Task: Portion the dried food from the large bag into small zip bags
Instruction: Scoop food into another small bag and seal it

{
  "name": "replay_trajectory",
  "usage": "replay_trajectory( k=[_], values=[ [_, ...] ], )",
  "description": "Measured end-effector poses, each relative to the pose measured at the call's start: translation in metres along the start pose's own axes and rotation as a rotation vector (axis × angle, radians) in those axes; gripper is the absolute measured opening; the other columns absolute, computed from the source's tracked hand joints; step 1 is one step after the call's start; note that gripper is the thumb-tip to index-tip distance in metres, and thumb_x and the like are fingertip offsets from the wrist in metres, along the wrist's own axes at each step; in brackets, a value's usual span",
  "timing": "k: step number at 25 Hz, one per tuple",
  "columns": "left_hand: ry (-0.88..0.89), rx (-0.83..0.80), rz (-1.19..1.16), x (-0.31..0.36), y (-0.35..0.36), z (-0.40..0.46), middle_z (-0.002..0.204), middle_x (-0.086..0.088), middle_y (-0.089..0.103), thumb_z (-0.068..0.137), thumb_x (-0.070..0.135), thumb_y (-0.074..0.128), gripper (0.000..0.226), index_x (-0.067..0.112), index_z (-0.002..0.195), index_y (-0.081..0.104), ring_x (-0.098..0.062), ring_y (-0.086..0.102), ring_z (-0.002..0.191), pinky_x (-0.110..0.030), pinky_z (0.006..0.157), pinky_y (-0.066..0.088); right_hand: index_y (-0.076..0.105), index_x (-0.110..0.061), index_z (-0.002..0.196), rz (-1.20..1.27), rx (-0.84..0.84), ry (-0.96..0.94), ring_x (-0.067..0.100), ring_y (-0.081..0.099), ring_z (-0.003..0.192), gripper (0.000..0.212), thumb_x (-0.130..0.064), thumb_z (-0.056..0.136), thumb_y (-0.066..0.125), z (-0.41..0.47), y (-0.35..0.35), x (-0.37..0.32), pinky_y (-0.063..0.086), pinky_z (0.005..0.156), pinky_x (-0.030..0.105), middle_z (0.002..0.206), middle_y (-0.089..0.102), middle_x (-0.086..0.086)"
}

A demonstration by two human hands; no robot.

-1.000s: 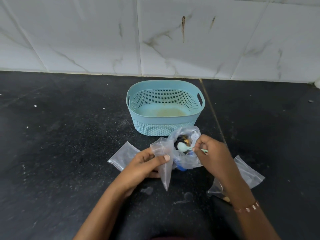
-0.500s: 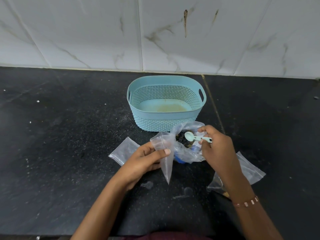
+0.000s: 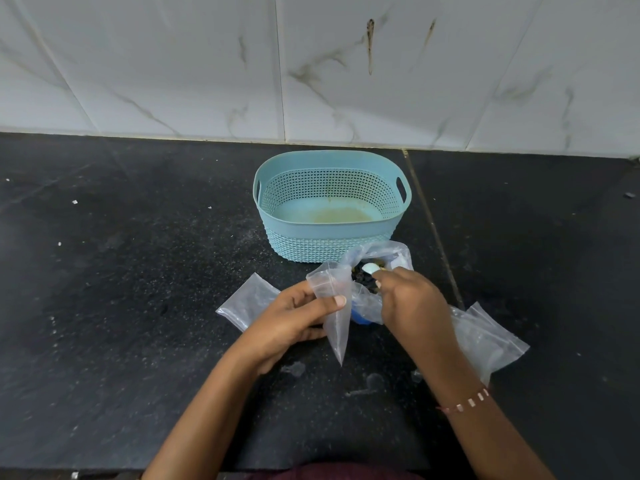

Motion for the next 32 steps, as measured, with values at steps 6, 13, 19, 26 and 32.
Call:
replay_trajectory(
  k=[6,13,19,26,32],
  values=[
    [-0.013,-0.003,0.005,0.000,-0.002,0.002,0.097,0.001,0.074,0.063,0.039,0.070,0.032,0.029,0.093,0.071,-0.012,0.069,0.088,-0.028,0.078,0.053,0.071,0.002,0.087,0.031,-0.085,0.112,0.030,0.058,0.057,0.024,0.014,0.069,0.060,0.008,0.007,0.007,0.049,0.049,0.032,0.063,0.061,0.013],
    [-0.014,0.025,0.052,0.000,-0.002,0.006,0.096,0.002,0.074,0.072,0.030,0.064,0.026,0.025,0.097,0.068,-0.013,0.068,0.088,-0.028,0.080,0.054,0.069,-0.004,0.101,0.208,-0.071,0.236,0.029,0.064,0.087,0.025,0.000,0.083,0.053,0.014,-0.003,0.013,0.051,0.078,0.034,0.096,0.070,0.013],
    [0.007,0.038,0.095,0.002,-0.001,0.009,0.101,0.000,0.073,0.071,0.031,0.065,0.026,0.027,0.097,0.069,-0.014,0.067,0.092,-0.033,0.085,0.052,0.067,-0.002,0.093,0.213,-0.193,0.262,0.025,0.062,0.075,0.020,-0.004,0.086,0.048,0.012,0.002,0.002,0.052,0.071,0.039,0.085,0.069,0.012],
    [0.012,0.042,0.083,0.003,0.001,0.010,0.097,0.001,0.074,0.069,0.032,0.072,0.027,0.025,0.096,0.070,-0.012,0.069,0.089,-0.027,0.078,0.055,0.067,-0.003,0.101,0.105,-0.251,0.184,0.025,0.061,0.082,0.026,0.000,0.084,0.048,0.013,0.005,0.002,0.050,0.072,0.035,0.092,0.068,0.010],
    [0.003,0.056,0.080,0.000,-0.002,0.009,0.101,0.001,0.073,0.069,0.032,0.074,0.031,0.025,0.099,0.069,-0.014,0.068,0.093,-0.031,0.084,0.054,0.070,-0.004,0.096,0.193,-0.172,0.245,0.020,0.061,0.073,0.023,0.002,0.081,0.053,0.017,0.000,0.009,0.049,0.066,0.029,0.091,0.070,0.010]
  ],
)
Point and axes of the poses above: each hand's wrist, its own z-axis towards the middle knuckle, its own y-axis out of the palm, x = y × z, the point moved 3 cm from there along z, towards the middle knuckle
